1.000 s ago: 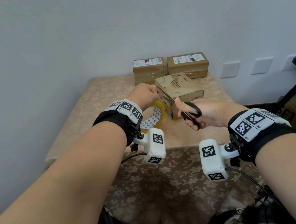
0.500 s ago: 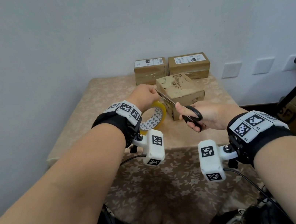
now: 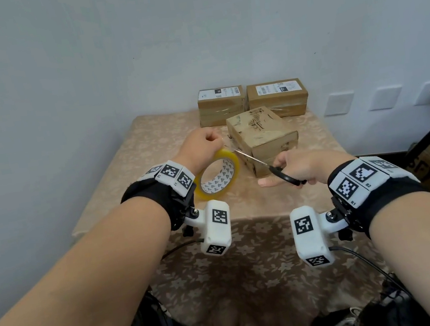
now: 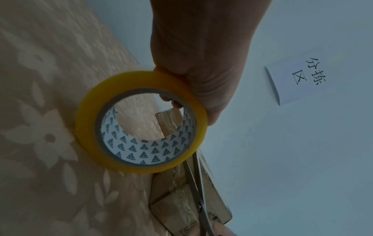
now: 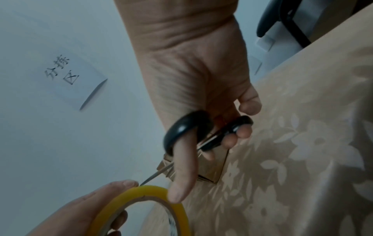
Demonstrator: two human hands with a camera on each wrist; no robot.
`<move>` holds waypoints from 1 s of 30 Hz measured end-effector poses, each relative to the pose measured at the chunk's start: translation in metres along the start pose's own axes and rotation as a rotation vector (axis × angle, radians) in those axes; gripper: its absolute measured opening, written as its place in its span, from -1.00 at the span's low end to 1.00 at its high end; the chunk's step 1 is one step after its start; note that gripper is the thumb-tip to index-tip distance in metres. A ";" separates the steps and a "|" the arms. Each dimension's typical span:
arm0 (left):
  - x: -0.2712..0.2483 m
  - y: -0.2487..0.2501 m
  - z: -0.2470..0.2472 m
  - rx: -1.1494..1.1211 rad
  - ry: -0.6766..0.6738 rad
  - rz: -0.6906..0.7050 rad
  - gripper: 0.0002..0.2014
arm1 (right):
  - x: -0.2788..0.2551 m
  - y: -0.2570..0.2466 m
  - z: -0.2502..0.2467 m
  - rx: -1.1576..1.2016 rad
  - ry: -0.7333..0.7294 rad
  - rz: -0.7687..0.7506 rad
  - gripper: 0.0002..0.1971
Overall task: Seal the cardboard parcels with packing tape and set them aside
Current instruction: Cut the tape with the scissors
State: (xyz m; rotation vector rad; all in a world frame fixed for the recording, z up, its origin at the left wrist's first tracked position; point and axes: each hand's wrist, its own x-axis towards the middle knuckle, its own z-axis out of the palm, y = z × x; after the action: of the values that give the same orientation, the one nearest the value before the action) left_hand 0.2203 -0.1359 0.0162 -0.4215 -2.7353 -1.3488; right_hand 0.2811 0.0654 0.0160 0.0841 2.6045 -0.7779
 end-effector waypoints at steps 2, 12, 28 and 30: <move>-0.003 -0.003 -0.002 -0.030 0.023 0.014 -0.92 | 0.003 -0.002 0.000 -0.060 0.021 -0.008 -0.41; -0.009 -0.016 -0.004 -0.165 0.086 0.011 -0.86 | 0.014 0.005 0.002 -0.567 0.156 0.090 -0.58; -0.007 -0.015 -0.006 -0.139 0.118 0.018 -0.91 | 0.024 -0.007 0.008 -0.285 -0.003 0.068 -0.40; -0.007 -0.016 -0.009 -0.071 0.145 0.020 -0.90 | 0.022 -0.009 0.011 -0.220 0.001 0.065 -0.49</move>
State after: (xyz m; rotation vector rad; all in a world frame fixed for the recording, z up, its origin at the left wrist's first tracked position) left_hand 0.2218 -0.1539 0.0079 -0.3393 -2.5672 -1.4153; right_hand 0.2637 0.0505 0.0039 0.1038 2.6551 -0.4650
